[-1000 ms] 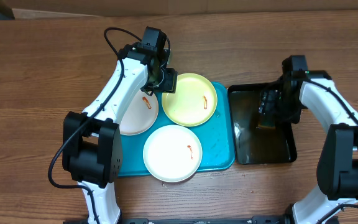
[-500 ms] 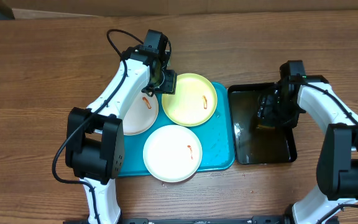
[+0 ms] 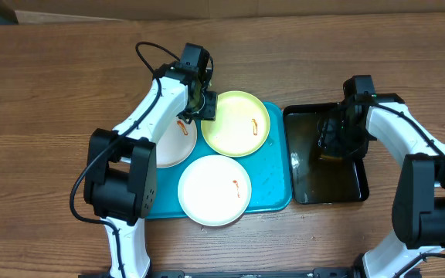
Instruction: Clean dirty plates on tray and stack at the side
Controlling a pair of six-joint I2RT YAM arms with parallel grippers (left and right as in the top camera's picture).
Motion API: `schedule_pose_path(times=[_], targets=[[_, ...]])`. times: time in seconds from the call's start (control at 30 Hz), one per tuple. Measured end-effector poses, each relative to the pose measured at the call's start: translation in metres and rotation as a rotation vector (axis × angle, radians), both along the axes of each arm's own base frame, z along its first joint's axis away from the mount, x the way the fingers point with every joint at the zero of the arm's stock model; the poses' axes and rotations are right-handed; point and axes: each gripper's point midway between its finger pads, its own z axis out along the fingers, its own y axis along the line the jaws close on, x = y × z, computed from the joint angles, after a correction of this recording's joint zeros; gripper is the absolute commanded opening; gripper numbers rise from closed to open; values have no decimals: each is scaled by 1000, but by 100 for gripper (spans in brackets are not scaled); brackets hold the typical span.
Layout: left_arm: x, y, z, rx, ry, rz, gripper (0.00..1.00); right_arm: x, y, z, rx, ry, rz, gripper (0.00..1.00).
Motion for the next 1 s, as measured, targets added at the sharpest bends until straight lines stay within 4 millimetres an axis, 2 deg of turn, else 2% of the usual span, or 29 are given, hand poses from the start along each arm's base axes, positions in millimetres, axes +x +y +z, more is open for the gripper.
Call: schedule_pose_path(times=[0.07,0.1,0.33,0.37,0.4,0.47,0.5,0.53,0.57,0.6,0.67,0.73,0.9,0.97,1.0], targets=[[0,0,0,0,1,0,51,-3,0,-2,0,7,-6,66],[0,0,0,0,0,0,51,-5,0,-3,0,13,-7,62],[1,0,-2,-2,-6,0,47,-8,2,-9,0,19,-16,16],[0,0,-3,-2,-6,0,46,-9,2,-9,0,20,-17,5],[1,0,-3,-2,-7,0,42,-9,3,-9,0,22,-14,4],[1,-1,-4,-4,-12,-1,38,-10,2,-9,0,23,-19,4],[3,-1,-5,-5,-18,-1,38,-9,2,-9,-1,23,-17,27],[3,-1,-6,-7,-22,0,39,-10,2,-9,-3,23,-16,59],[3,-1,-7,-7,-24,0,42,-11,2,-9,-3,29,-17,72],[3,-1,-9,-7,-24,0,43,-14,2,-8,-5,42,-17,77],[1,0,-11,-5,-18,0,43,-21,1,-6,-8,74,-16,78],[2,-1,-11,-7,-23,0,43,-18,1,-2,-9,72,-16,77],[3,-1,-11,-9,-28,0,44,17,1,7,-8,-59,-14,73],[3,-1,-11,-9,-29,0,44,23,2,7,-7,-84,-14,67],[3,-1,-11,-9,-29,0,44,26,2,7,-6,-96,-16,52]])
